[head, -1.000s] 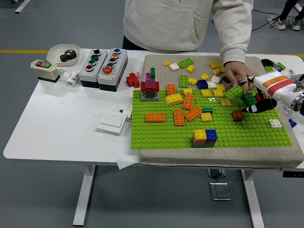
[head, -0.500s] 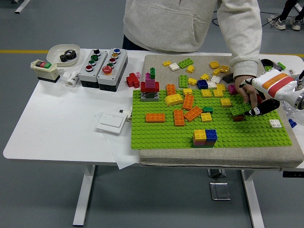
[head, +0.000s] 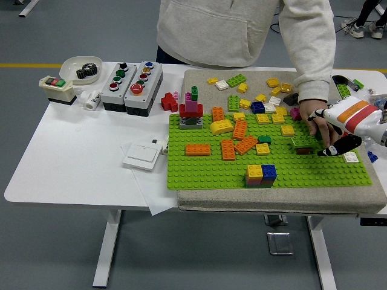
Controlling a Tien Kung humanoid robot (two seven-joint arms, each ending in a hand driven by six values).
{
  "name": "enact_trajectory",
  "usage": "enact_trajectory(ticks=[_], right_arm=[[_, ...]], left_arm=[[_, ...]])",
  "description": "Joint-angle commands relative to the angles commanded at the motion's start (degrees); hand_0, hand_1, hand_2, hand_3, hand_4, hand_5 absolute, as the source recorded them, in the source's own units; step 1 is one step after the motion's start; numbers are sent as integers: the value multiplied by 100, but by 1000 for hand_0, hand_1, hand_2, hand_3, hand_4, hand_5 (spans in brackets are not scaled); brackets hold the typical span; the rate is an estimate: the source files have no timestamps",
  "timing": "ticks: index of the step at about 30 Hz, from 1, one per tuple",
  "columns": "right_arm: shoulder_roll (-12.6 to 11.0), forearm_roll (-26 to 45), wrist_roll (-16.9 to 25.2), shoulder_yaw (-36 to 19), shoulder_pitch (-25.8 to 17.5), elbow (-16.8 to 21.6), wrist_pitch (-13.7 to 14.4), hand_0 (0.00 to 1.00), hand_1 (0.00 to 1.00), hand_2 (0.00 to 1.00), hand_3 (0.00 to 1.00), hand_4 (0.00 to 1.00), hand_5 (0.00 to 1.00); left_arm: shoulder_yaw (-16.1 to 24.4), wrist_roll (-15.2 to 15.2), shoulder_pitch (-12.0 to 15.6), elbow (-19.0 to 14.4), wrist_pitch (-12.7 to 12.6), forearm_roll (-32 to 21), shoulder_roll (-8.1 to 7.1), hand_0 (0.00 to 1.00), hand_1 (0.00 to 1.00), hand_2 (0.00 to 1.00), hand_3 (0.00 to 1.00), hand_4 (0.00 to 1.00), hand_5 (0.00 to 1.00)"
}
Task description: Pick up the brick,pile it on top of brick,press brick,pick up the brick,pile it on top of brick,press brick
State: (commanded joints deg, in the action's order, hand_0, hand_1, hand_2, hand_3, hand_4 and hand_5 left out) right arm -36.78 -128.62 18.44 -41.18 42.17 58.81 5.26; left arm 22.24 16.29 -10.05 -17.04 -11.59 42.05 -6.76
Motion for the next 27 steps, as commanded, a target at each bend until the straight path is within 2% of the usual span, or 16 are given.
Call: enact_trajectory(ticks=[3,4,9,10,14,15,16,27], right_arm=[[31,88,17,40,15,-22,7,202,146,233,757,998,534],[54,154,18,52,24,-46,-3,203,146,232,710,983,526],[209,464,-7,74,83,-220,-71,203,146,232,710,983,526],[226,494,-11,75,90,-241,-77,202,144,231,664,967,527],[460,723,-80,84,208,-580,-167,202,144,231,664,967,527],[494,754,-91,85,223,-632,-187,202,144,231,664,967,527],[534,787,-105,85,242,-693,-212,199,140,228,621,957,523],[885,1134,-216,147,368,-1239,-500,196,140,226,612,948,518]], left_arm=[[13,7,5,-2,7,29,0,693,729,741,596,690,662],[19,10,6,-3,9,41,1,692,730,740,597,689,661],[35,21,12,-7,17,72,1,692,730,740,597,689,661],[35,21,12,-7,17,72,1,692,729,740,596,689,661],[31,28,8,-18,21,78,-3,692,729,740,596,689,661],[28,28,7,-19,20,75,-4,692,729,740,596,689,661],[24,28,5,-21,21,71,-6,692,730,739,596,690,662],[-1,28,-16,-35,18,34,-15,693,728,739,596,689,661]])
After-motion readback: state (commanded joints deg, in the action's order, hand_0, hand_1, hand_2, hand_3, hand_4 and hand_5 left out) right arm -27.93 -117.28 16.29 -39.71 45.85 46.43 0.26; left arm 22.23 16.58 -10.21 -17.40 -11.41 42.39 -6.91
